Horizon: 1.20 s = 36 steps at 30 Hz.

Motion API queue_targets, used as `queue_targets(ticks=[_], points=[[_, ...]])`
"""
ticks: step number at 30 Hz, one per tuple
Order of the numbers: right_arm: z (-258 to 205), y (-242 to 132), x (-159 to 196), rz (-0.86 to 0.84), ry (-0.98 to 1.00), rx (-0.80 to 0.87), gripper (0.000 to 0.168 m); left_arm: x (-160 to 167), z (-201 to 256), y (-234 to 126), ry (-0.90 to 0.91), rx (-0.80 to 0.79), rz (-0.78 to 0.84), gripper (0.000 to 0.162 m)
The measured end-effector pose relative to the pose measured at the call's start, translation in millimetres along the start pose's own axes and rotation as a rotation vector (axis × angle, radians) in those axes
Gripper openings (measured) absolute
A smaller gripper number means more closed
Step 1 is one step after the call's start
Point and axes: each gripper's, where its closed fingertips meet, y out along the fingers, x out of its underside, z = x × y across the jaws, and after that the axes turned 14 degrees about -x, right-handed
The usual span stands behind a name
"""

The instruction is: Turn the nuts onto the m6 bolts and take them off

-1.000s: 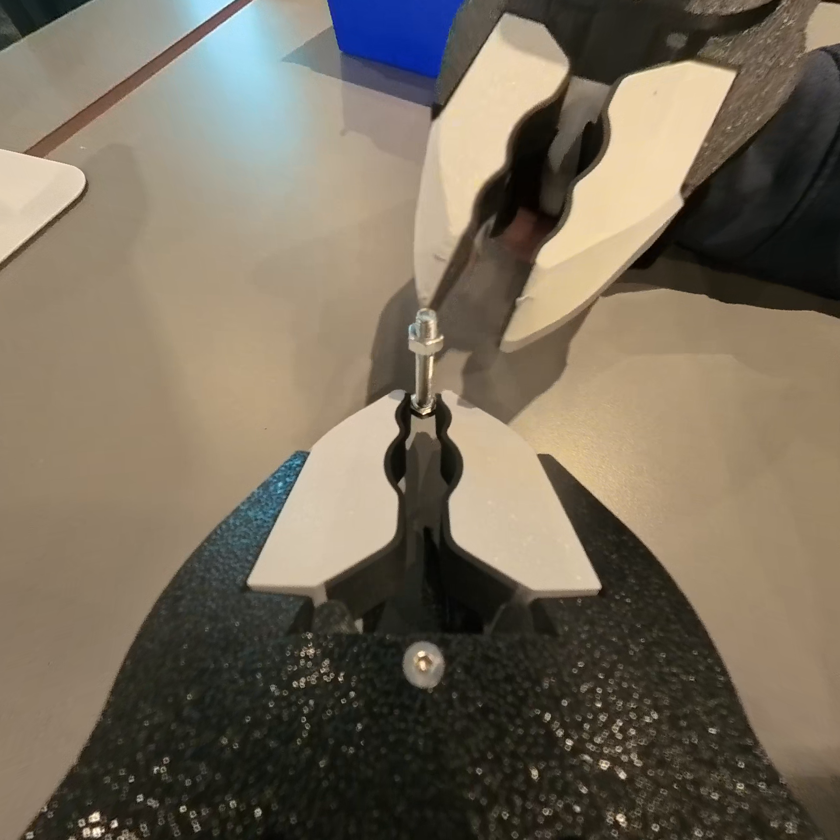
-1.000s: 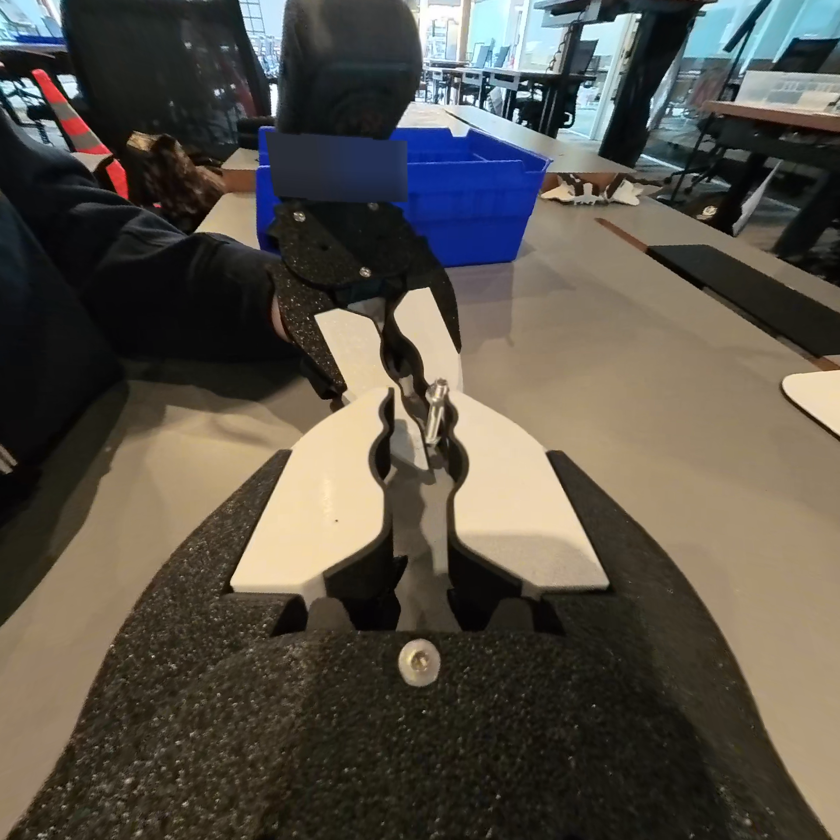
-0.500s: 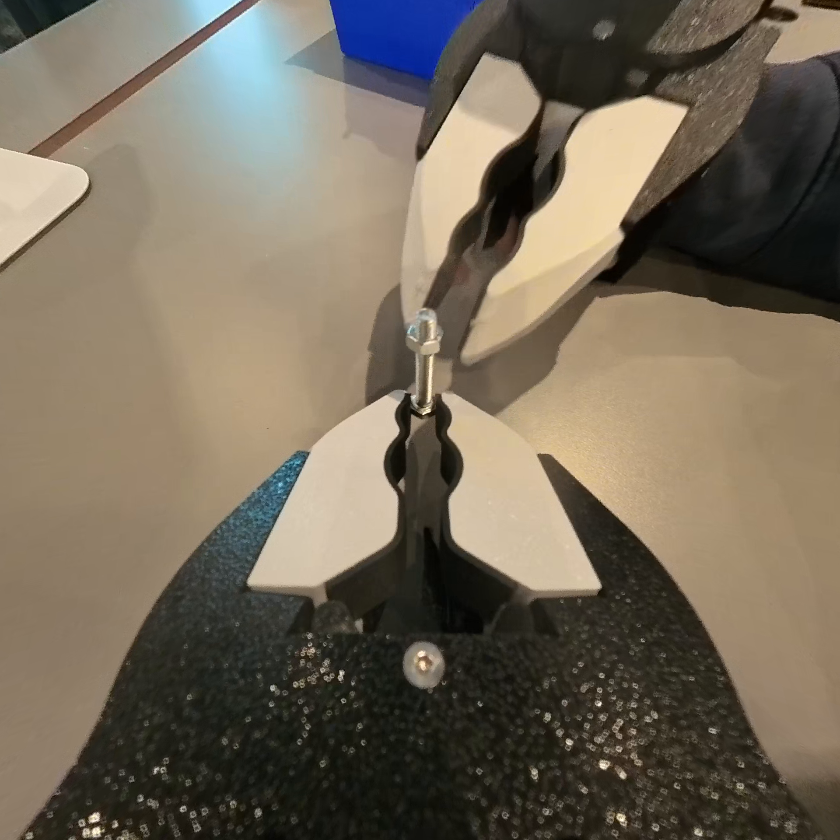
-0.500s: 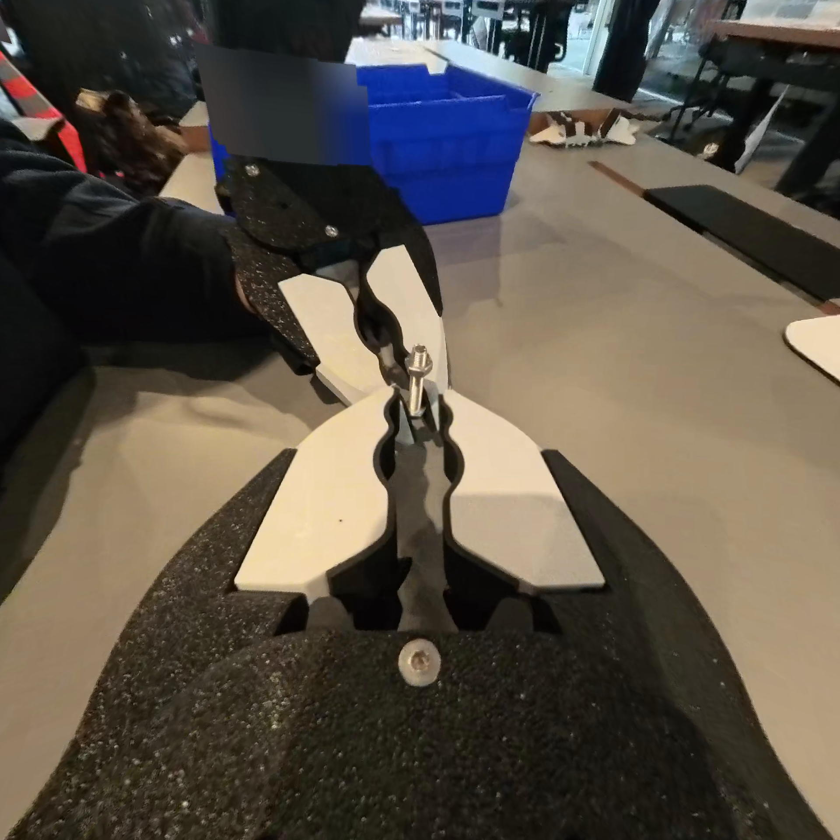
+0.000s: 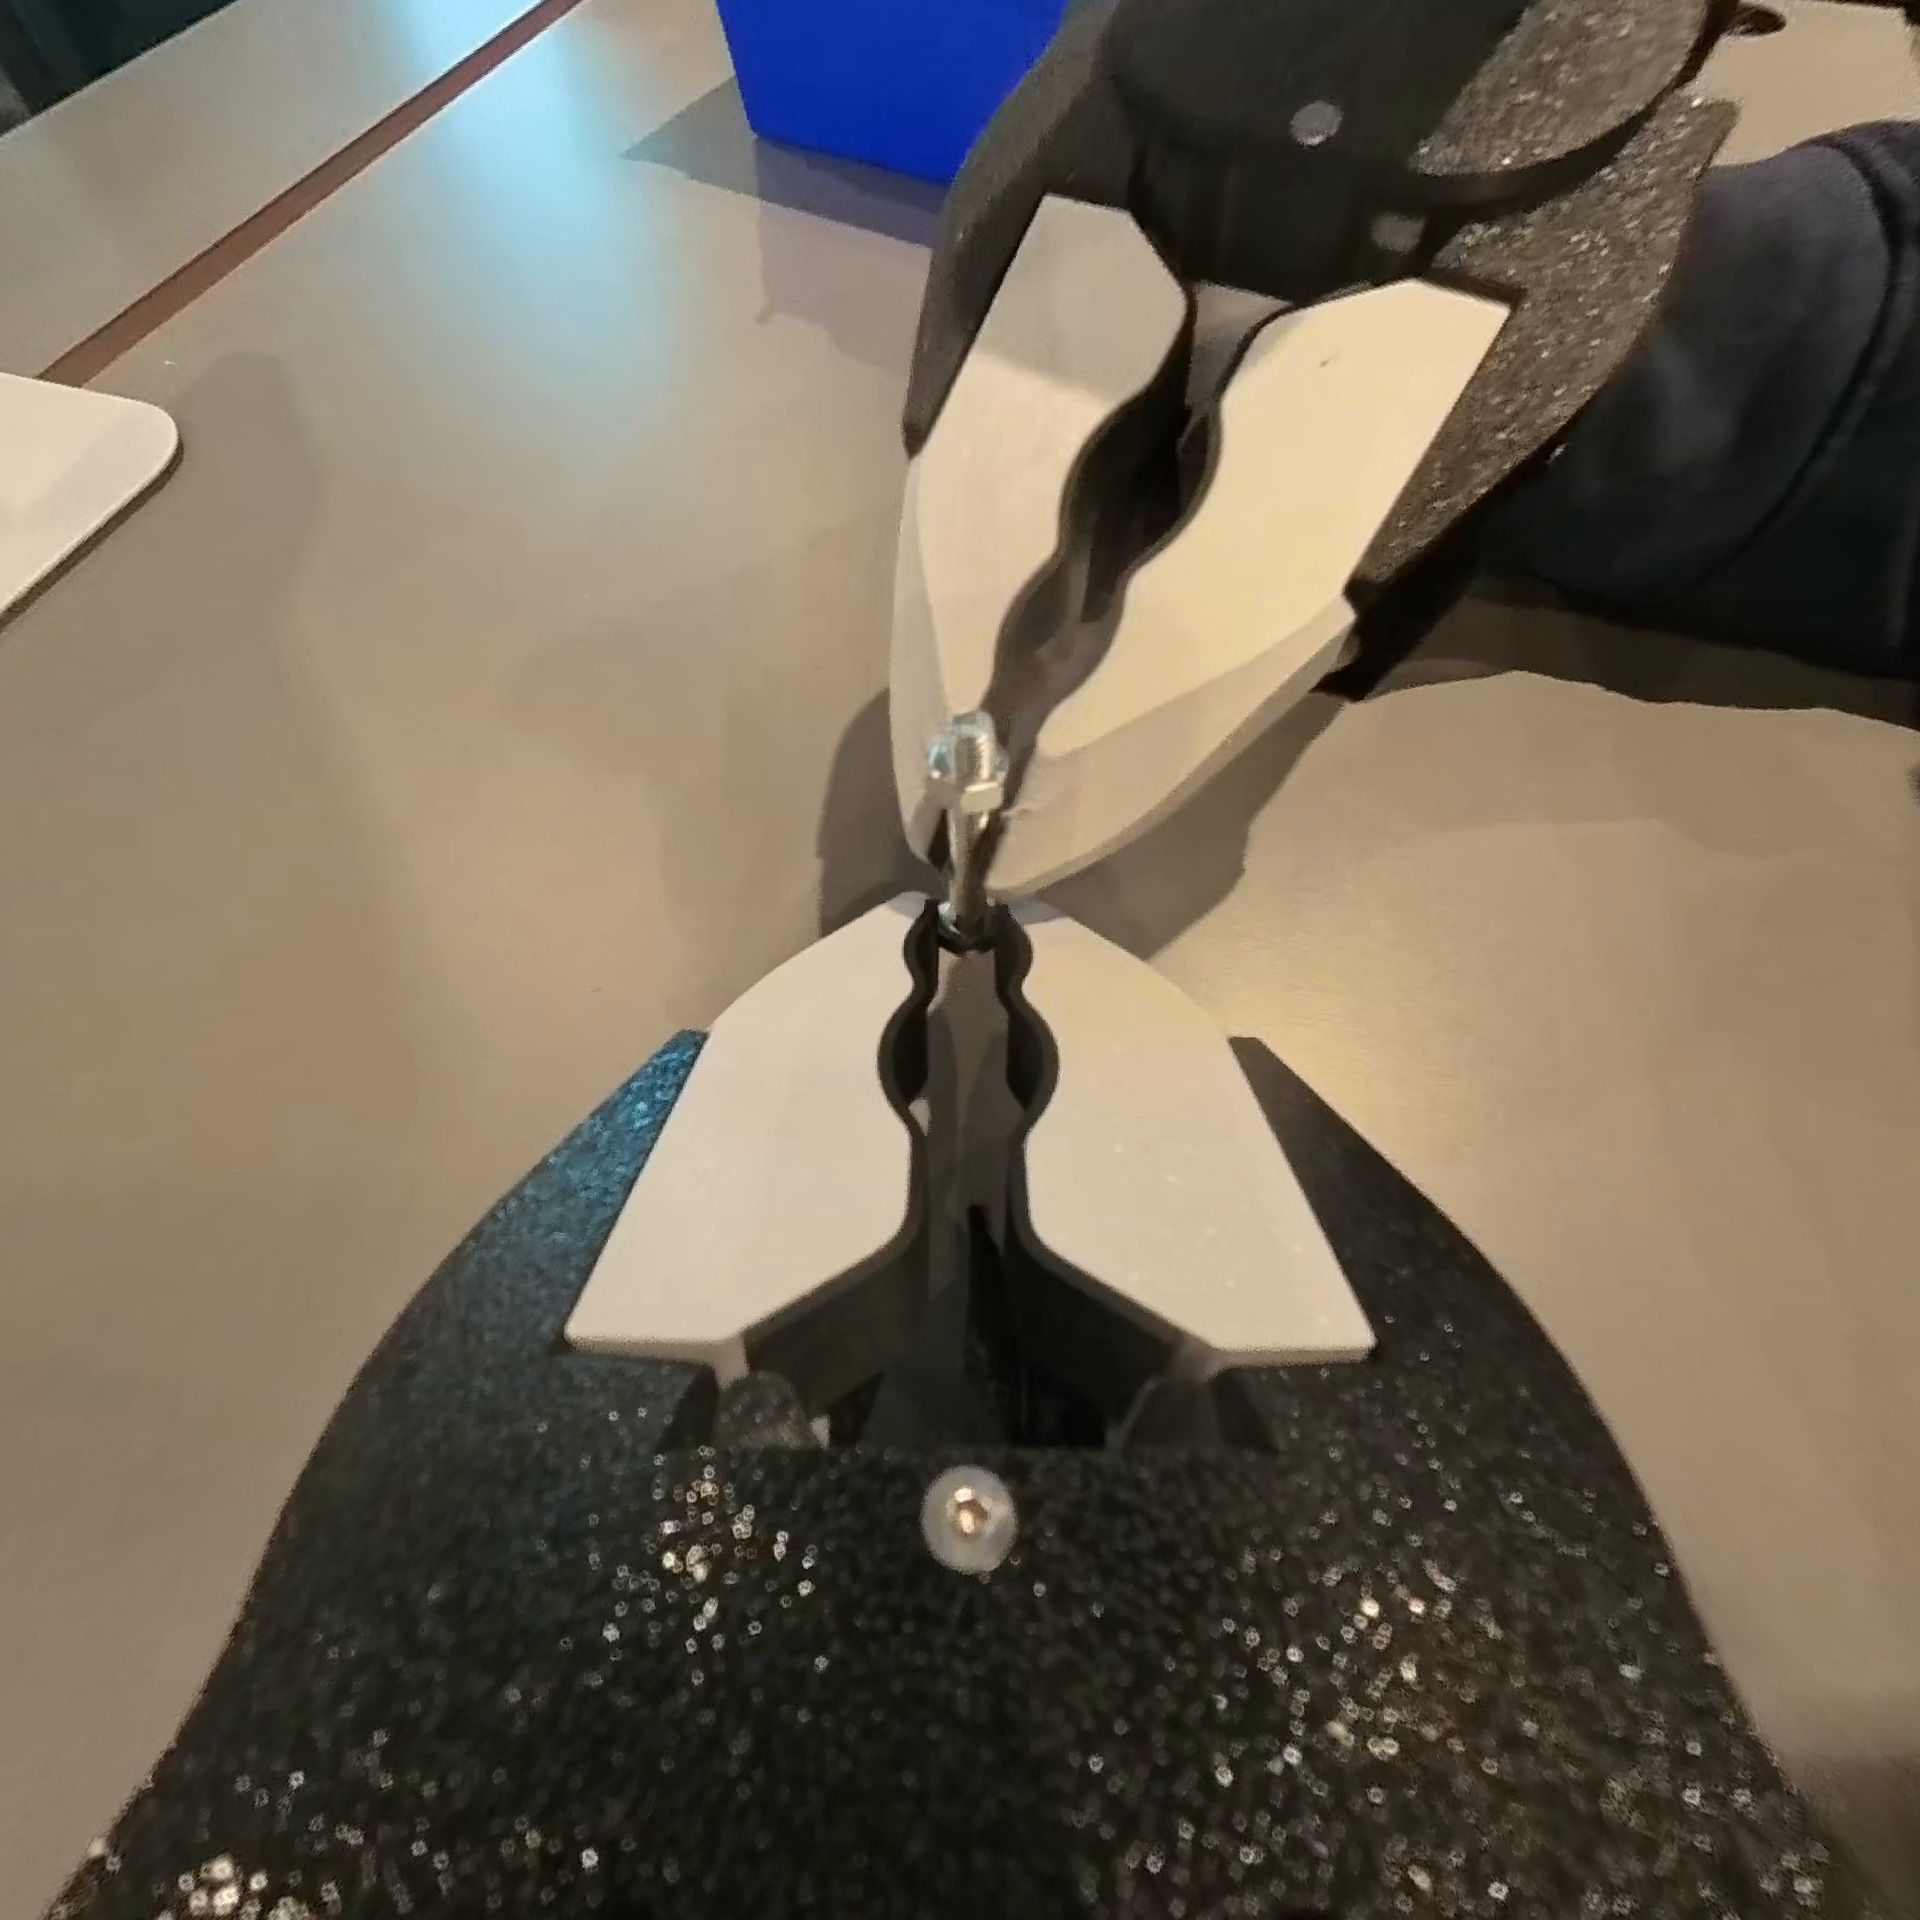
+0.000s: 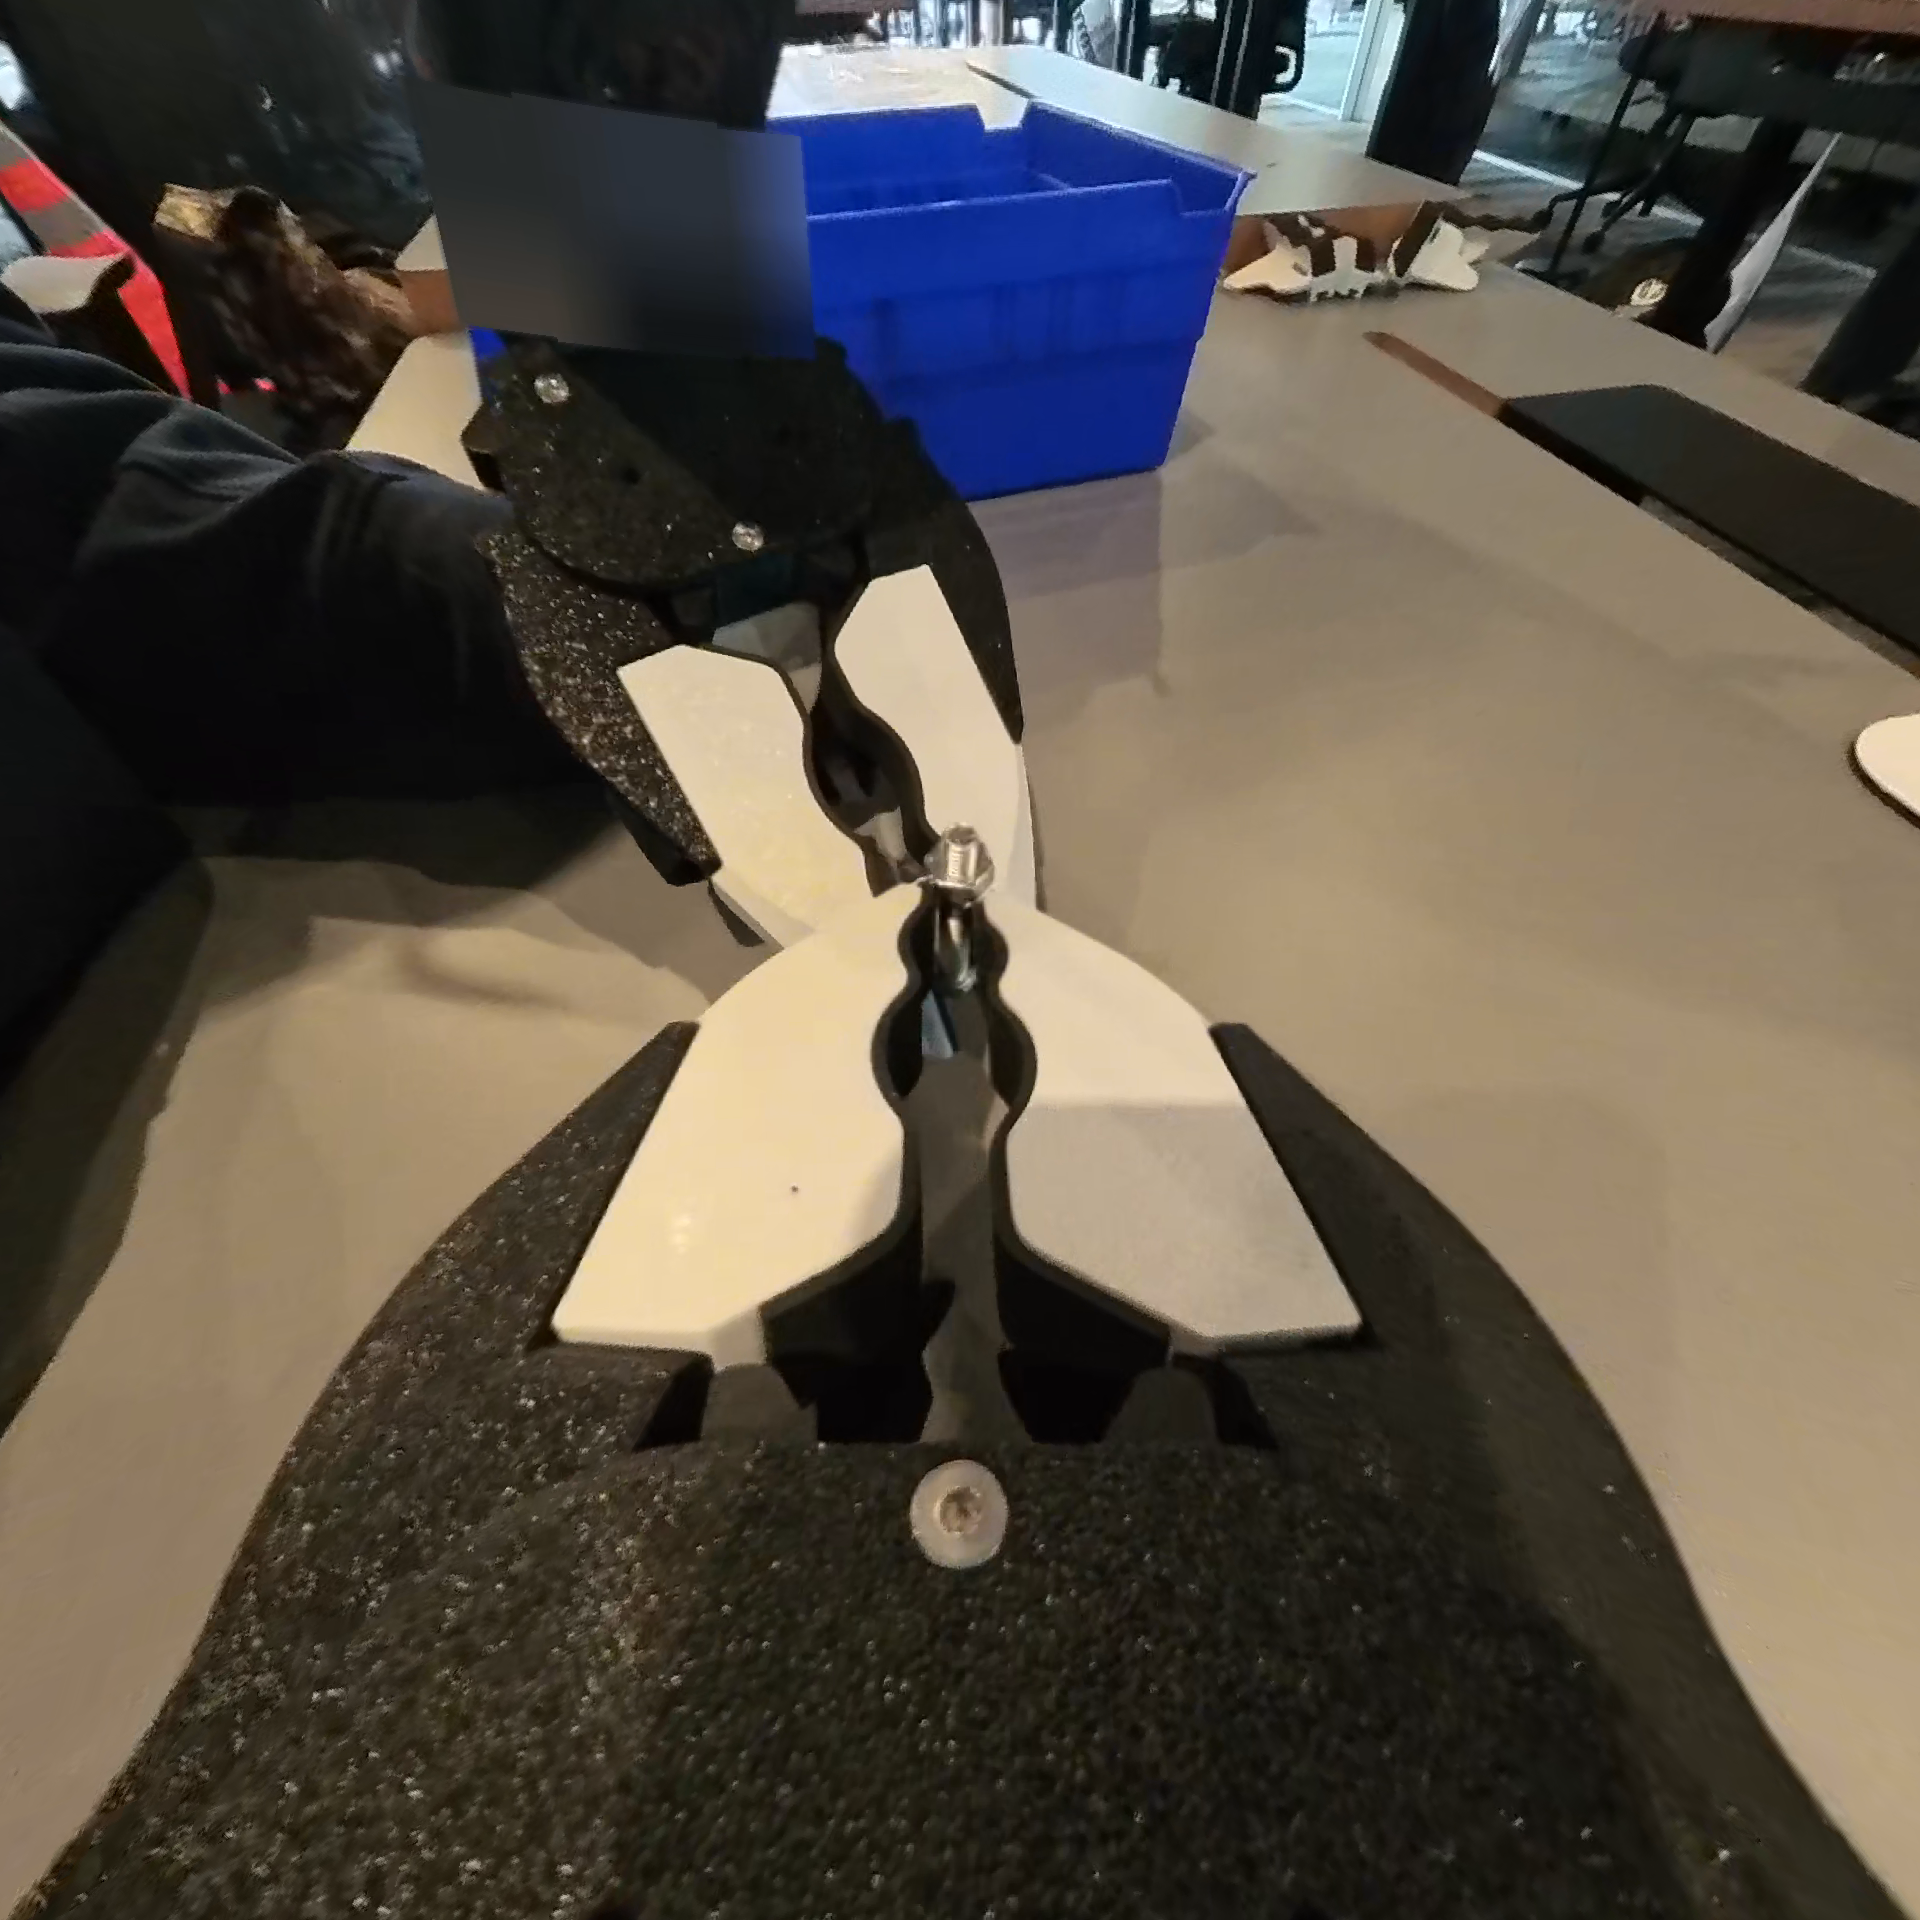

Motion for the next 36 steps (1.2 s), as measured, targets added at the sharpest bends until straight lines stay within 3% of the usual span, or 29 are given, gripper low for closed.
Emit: queue_targets(ticks=[5, 10, 13, 15, 18, 21, 25, 27, 36], points=[[2.9, -4.3, -7.1, 0.064, 0.021, 0.006, 0.006, -9.7, -4.6, -2.3, 0.004, -0.054, 0.077, 0.011], [7.2, -27.6, -34.0, 0.134, 0.004, 0.081, 0.005, -26.8, -13.3, -9.1, -0.031, -0.121, 0.209, 0.058], [5.4, -77.2, -66.7, 0.068, -0.123, 0.316, 0.006, -32.0, -18.7, -14.1, -0.054, -0.141, 0.26, 0.062], [6.0, -137.9, -70.7, -0.135, -0.185, 0.57, 0.006, -33.7, -18.3, -16.3, -0.054, -0.136, 0.28, 0.062], [3.2, -251.3, -39.0, -0.529, -0.018, 0.899, 0.006, -34.1, -17.5, -16.7, -0.035, -0.148, 0.289, 0.057], [-4.1, -323.7, 17.6, -0.749, 0.295, 0.954, 0.005, -34.7, -14.6, -15.7, -0.004, -0.159, 0.293, 0.051], [-7.6, -352.3, 109.0, -0.935, 0.656, 0.764, 0.005, -32.8, -11.9, -13.7, 0.026, -0.162, 0.28, 0.041], [-9.0, -359.7, 135.8, -1.02, 0.722, 0.733, 0.005, -32.6, -10.0, -13.9, 0.035, -0.154, 0.281, 0.034], [-12.4, -357.5, 166.3, -1.067, 0.779, 0.649, 0.006, -31.7, -12.6, -13.7, 0.028, -0.175, 0.274, 0.027]])
